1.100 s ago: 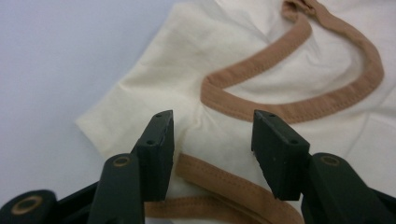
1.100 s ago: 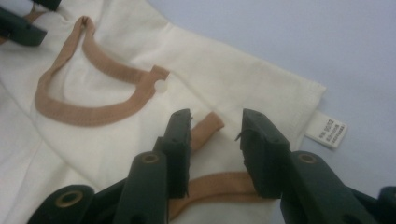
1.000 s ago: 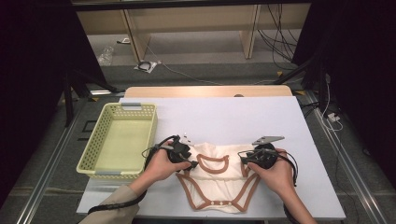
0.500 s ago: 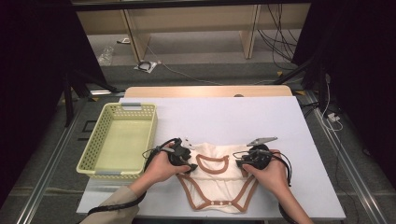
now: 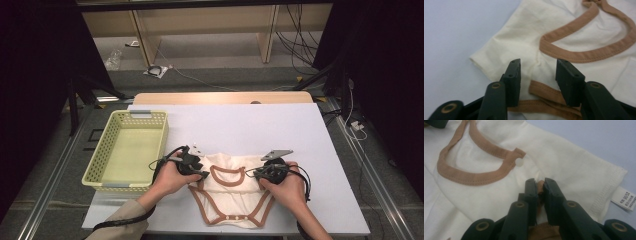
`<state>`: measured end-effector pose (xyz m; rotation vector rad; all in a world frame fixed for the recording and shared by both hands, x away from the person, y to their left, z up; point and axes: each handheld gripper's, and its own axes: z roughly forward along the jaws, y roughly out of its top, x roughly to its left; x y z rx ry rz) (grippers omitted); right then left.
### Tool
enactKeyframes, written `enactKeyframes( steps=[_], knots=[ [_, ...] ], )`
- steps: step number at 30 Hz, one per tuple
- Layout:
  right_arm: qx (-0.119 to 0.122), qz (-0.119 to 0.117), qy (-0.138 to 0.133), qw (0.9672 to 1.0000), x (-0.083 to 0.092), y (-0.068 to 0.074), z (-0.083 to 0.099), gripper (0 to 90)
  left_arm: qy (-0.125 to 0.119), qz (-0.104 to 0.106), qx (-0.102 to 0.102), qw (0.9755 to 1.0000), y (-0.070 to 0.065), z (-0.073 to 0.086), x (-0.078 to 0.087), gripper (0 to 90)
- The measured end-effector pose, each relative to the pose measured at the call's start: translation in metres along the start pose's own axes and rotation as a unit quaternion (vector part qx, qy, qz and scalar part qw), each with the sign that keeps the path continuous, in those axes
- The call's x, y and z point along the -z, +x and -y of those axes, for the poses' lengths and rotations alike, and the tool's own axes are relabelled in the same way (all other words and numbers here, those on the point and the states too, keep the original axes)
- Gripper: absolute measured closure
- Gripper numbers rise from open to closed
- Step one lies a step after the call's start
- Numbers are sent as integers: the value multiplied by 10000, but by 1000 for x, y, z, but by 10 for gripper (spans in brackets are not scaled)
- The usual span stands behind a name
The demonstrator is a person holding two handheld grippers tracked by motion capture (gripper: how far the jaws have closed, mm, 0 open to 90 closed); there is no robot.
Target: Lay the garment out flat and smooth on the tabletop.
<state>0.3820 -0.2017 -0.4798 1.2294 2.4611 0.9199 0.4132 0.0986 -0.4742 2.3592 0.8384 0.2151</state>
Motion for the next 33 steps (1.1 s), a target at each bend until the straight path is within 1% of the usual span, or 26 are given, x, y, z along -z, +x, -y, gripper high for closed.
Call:
enactKeyframes(
  steps=[2,3,5,6,7,9,11,12,13,15,16,17,19,22,25,27,29,30,33],
  knots=[
    [18,10,8,10000,0,0,0,820,71,56,40,10000,0,1,-2,514],
    [10,7,13,10000,0,0,-1,820,104,95,28,9999,0,1,-5,507],
    [5,-5,19,10000,0,0,0,818,113,51,-122,9998,-3,0,-6,510],
    [-23,-16,7,10000,0,-1,0,809,135,69,-154,9998,-3,-1,-5,527],
    [-45,-8,1,10000,0,-1,0,790,141,87,-187,9997,-5,-1,-6,554],
    [-137,-18,-39,9999,-1,-2,0,761,152,24,-347,9993,-10,-2,-6,593],
    [-119,-21,-39,9999,-1,-2,0,771,179,1,-427,9989,-13,-2,-6,654],
    [-49,-4,-40,10000,-1,-2,0,796,185,-10,-426,9989,-14,-3,-6,676],
    [-29,-13,-28,10000,-1,-1,0,809,197,-5,-427,9989,-15,-3,-6,696],
    [45,36,-5,10000,-1,1,0,823,182,-33,-417,9990,-15,-3,-5,789],
    [64,52,-1,10000,-1,1,-1,826,157,-1,-329,9993,-14,-3,-5,829],
    [73,73,3,9999,0,2,-1,828,144,35,-253,9996,-14,-3,-4,846],
    [57,65,-67,9999,2,2,-1,829,9,39,-167,9999,-12,-3,-1,858],
    [-88,31,-262,9996,7,1,-2,830,-189,19,-159,9997,-11,-6,7,866],
    [-108,42,-387,9992,11,0,-1,830,-453,29,-135,9989,-9,-8,15,868],
    [-161,65,-505,9986,16,0,-1,830,-599,46,-64,9982,-7,-9,20,868],
    [-217,104,-693,9973,21,0,-1,830,-728,37,-24,9973,-6,-10,26,868],
    [-206,119,-773,9967,24,-1,-1,830,-808,29,-3,9967,-6,-11,28,869],
    [-229,207,-1104,9934,30,-1,-2,830,-1013,-6,38,9949,-4,-13,35,869]
  ],
)
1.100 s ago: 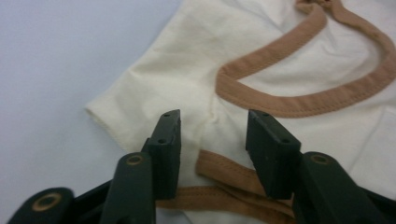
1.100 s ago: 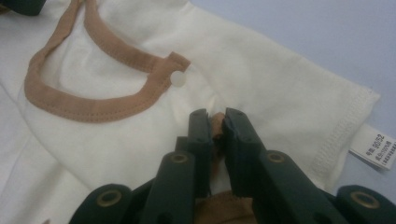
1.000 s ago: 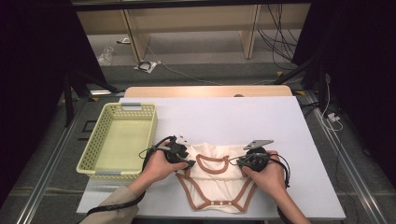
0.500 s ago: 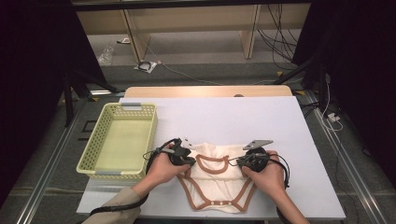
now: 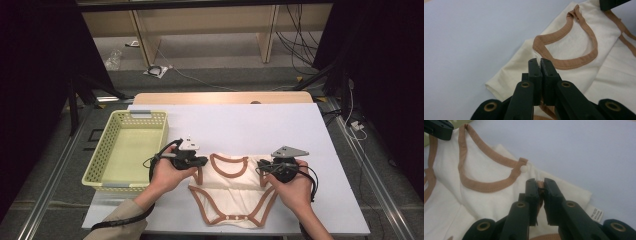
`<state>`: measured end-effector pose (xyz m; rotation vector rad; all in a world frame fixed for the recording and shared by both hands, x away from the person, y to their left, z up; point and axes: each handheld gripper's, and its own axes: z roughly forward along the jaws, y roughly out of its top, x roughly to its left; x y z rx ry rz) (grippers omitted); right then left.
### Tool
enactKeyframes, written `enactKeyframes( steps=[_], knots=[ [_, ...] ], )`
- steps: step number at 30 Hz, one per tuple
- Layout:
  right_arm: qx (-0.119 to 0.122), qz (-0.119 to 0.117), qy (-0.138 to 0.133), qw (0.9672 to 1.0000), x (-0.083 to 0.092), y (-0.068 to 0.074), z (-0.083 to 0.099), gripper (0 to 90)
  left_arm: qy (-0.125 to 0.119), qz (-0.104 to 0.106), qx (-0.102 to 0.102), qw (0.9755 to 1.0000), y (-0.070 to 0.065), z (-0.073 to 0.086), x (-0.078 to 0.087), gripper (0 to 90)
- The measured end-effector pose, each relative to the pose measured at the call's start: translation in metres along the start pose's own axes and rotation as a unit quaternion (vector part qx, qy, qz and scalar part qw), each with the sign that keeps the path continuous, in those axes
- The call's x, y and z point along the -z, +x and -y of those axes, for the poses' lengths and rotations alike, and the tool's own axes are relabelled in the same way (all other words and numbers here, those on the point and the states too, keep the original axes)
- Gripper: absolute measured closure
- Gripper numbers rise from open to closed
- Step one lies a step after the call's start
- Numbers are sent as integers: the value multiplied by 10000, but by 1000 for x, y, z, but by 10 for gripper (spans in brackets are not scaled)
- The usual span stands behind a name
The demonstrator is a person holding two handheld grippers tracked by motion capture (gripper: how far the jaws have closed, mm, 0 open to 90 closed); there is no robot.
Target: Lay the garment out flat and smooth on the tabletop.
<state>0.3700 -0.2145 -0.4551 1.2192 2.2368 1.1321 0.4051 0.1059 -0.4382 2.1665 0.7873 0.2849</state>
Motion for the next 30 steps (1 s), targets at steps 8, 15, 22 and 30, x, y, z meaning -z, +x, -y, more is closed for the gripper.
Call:
enactKeyframes(
  steps=[8,15,22,30],
  knots=[
    [78,152,-425,9990,10,1,-4,829,-322,-15,17,9995,0,-3,8,870],
    [86,229,-654,9976,19,5,-5,830,-629,-6,19,9980,-2,-5,16,872],
    [166,265,-922,9953,34,11,-5,830,-872,129,-53,9961,-10,-5,30,874],
    [183,271,-1080,9936,49,20,0,830,-918,233,-123,9954,-14,-5,38,874]
  ],
)
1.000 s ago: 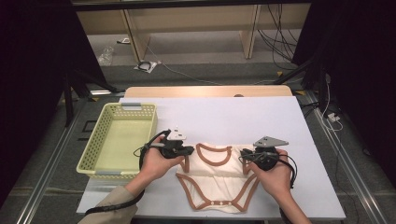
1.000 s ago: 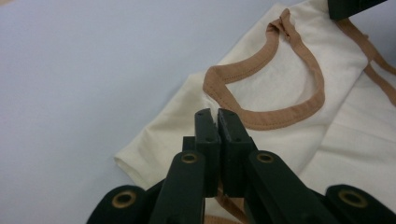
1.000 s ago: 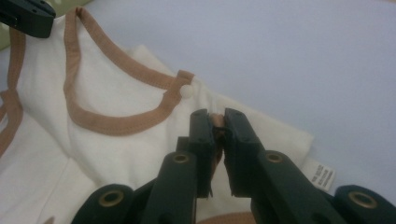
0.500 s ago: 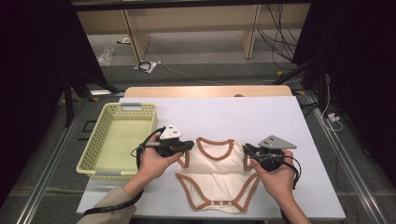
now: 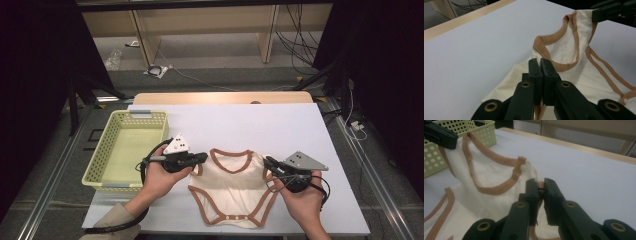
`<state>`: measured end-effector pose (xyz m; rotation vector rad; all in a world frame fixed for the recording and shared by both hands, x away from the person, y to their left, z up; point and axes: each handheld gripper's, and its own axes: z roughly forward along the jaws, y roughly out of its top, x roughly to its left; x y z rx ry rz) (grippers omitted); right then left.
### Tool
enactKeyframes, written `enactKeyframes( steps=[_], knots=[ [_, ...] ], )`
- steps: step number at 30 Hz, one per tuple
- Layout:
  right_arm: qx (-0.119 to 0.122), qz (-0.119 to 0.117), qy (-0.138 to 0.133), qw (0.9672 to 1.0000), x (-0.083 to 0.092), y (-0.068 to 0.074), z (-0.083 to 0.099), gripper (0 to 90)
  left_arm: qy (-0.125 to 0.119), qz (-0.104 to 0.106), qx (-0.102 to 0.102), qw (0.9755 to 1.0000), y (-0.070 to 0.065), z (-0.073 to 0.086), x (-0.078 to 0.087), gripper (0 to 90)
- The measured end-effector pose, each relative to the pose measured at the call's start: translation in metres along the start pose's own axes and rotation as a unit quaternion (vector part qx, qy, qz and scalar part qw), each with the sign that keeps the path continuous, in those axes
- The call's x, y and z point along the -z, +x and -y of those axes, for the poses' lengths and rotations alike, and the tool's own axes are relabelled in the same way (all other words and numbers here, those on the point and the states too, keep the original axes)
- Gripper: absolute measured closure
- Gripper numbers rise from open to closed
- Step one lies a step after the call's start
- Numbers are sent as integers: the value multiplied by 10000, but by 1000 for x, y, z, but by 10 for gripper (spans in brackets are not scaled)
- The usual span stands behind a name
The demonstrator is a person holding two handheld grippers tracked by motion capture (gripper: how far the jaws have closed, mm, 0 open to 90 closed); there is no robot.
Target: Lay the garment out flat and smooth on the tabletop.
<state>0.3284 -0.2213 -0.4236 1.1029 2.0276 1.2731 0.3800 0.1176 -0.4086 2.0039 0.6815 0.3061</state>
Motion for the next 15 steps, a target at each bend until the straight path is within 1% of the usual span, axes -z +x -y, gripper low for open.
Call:
enactKeyframes(
  steps=[2,4,6,8,10,11,12,13,14,15],
  knots=[
    [31,8,0,10000,-1,0,0,830,9,-19,2,10000,3,-2,-2,874],
    [72,19,-2,10000,-5,-2,-4,830,-16,-70,55,10000,9,-5,-6,874],
    [98,53,-27,9999,-11,-5,-10,830,-42,-138,152,9998,18,-10,-10,874],
    [131,108,-62,9998,-19,-11,-19,830,-49,-257,214,9994,29,-19,-16,874],
    [149,159,-88,9997,-31,-19,-31,830,-67,-412,278,9987,43,-31,-24,874],
    [167,208,-98,9996,-39,-23,-38,830,-94,-513,319,9981,51,-40,-30,874],
    [170,269,-113,9994,-50,-29,-48,830,-127,-582,340,9976,55,-46,-33,874],
    [181,308,-166,9992,-57,-33,-55,830,-151,-676,351,9970,62,-55,-37,873],
    [217,390,-153,9989,-66,-38,-64,830,-252,-839,401,9953,71,-66,-43,872],
    [195,444,-186,9987,-79,-46,-76,829,-312,-971,420,9939,77,-72,-46,868]
  ],
)
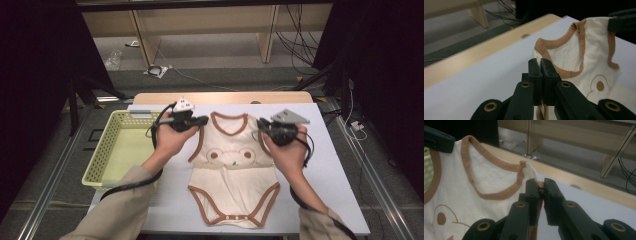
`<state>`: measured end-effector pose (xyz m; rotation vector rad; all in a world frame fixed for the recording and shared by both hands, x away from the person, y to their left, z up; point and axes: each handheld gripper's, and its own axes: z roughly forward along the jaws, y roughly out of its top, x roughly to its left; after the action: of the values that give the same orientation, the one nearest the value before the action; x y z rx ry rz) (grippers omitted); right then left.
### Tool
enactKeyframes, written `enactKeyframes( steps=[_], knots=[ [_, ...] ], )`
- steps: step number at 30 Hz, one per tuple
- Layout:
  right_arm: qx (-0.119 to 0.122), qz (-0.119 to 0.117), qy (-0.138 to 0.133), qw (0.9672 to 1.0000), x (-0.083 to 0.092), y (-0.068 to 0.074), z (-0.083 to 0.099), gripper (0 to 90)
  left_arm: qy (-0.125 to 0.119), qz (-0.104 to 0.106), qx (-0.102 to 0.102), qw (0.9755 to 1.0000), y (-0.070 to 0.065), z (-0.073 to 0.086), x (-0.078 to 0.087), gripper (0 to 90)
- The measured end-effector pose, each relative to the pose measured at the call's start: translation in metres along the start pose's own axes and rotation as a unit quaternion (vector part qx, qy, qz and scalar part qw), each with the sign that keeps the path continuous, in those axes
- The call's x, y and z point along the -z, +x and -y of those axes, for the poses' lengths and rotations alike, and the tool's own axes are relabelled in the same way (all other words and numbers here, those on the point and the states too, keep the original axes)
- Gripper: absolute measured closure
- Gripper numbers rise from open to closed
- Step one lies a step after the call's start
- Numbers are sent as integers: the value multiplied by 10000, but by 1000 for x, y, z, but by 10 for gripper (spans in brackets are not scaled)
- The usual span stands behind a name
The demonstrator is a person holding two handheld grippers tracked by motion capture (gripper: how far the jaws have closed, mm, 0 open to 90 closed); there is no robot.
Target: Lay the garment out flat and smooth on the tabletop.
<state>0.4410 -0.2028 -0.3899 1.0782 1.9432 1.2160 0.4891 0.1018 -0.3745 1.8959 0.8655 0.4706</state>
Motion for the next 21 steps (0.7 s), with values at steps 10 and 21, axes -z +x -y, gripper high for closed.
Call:
enactKeyframes(
  steps=[10,21],
  knots=[
    [-64,649,238,9976,-69,-22,-27,661,265,-1311,224,9908,18,-15,-39,391],
    [-190,51,1314,9911,-18,-12,55,671,1638,-359,-269,9855,-15,48,-20,498]
  ],
)
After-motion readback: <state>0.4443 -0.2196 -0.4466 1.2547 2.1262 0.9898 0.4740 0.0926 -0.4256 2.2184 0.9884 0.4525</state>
